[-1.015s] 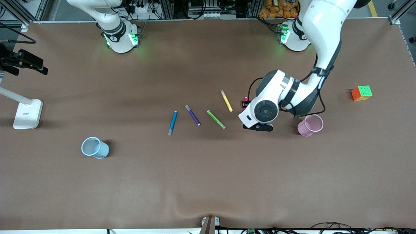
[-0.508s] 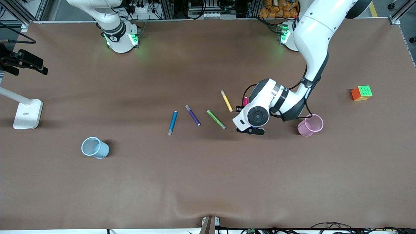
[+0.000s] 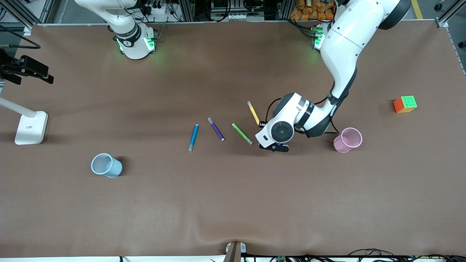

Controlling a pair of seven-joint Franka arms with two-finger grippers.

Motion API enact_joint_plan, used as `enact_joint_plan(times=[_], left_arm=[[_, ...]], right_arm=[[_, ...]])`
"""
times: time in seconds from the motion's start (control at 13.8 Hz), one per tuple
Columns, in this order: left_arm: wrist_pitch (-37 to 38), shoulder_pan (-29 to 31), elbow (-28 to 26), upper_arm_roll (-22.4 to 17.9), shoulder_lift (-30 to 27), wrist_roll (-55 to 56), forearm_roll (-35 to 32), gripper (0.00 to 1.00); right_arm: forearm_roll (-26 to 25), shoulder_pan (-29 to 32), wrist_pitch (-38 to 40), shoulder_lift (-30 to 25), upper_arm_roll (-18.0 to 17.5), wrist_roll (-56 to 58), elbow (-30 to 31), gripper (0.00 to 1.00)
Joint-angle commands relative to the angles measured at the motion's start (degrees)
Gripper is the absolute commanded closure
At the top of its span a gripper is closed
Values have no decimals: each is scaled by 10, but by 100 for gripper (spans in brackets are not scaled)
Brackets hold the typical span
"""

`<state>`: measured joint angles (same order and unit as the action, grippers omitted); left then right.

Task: Place pink and blue markers in matching cups
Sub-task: 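Reach the left gripper down over the pink marker, then close the left gripper on the pink marker and lift it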

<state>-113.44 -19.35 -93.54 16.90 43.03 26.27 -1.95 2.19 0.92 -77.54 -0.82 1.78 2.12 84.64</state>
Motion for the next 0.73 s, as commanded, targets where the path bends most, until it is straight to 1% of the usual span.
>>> enact_joint_plan(times=[0.0, 0.22, 0.51, 0.58, 0.65], left_arm=[[-15, -3, 1, -5, 5, 8, -11, 40], [-20, -3, 1, -5, 12, 5, -38, 43], [-28, -3, 1, -5, 16, 5, -39, 45], [-28, -3, 1, -5, 15, 4, -39, 48], [-28, -3, 0, -5, 15, 4, -39, 53]], right_arm=[[-2, 2, 5, 3, -1, 0, -7, 0], [-2, 2, 5, 3, -1, 0, -7, 0], [-2, 3, 5, 3, -1, 0, -7, 0], [-2, 2, 5, 3, -1, 0, -7, 0], [-2, 2, 5, 3, -1, 0, -7, 0]])
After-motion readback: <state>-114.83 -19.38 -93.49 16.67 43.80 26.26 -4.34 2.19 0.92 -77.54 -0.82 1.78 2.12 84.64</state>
